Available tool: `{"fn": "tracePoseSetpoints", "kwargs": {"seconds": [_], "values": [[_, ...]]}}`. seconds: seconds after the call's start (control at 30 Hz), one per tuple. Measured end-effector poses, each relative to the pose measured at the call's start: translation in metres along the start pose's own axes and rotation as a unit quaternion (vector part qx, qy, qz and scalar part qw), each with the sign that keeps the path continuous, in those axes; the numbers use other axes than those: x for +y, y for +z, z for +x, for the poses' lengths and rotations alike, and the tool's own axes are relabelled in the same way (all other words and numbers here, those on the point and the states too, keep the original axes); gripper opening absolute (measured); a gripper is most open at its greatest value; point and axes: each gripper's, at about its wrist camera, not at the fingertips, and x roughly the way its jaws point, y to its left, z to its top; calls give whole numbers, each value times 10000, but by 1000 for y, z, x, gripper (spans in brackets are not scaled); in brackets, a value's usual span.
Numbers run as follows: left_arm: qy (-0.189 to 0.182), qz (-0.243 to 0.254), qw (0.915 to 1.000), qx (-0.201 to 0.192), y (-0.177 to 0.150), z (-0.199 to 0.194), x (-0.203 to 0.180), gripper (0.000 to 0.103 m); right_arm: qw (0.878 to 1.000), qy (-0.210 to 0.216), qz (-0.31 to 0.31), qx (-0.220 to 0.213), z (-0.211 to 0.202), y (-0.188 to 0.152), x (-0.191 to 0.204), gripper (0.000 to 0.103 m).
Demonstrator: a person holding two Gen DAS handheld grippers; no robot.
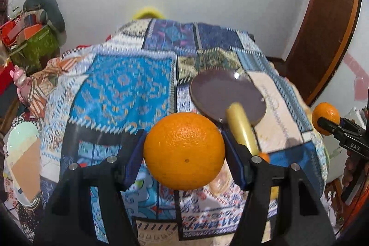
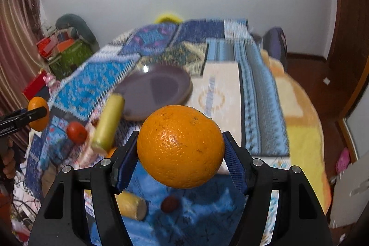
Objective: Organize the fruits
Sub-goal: 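Carry the orange in the right gripper onto the plate while the left gripper carries its orange there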
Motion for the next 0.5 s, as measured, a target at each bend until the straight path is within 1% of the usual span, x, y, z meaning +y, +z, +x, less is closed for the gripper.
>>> {"fn": "tracePoseSetpoints", "kwargs": {"seconds": [0.2, 0.33, 0.5], "values": [[6, 82, 9996, -280, 27, -3, -11, 65, 9987, -48, -220, -453, -11, 28, 9, 66], [-35, 103, 9991, -398, 41, -1, -17, 65, 9976, -29, -306, -617, -6, 46, 12, 66], [107, 159, 9988, -451, 57, 17, -24, 65, 9961, -12, -449, -756, 5, 61, 16, 66]]}}
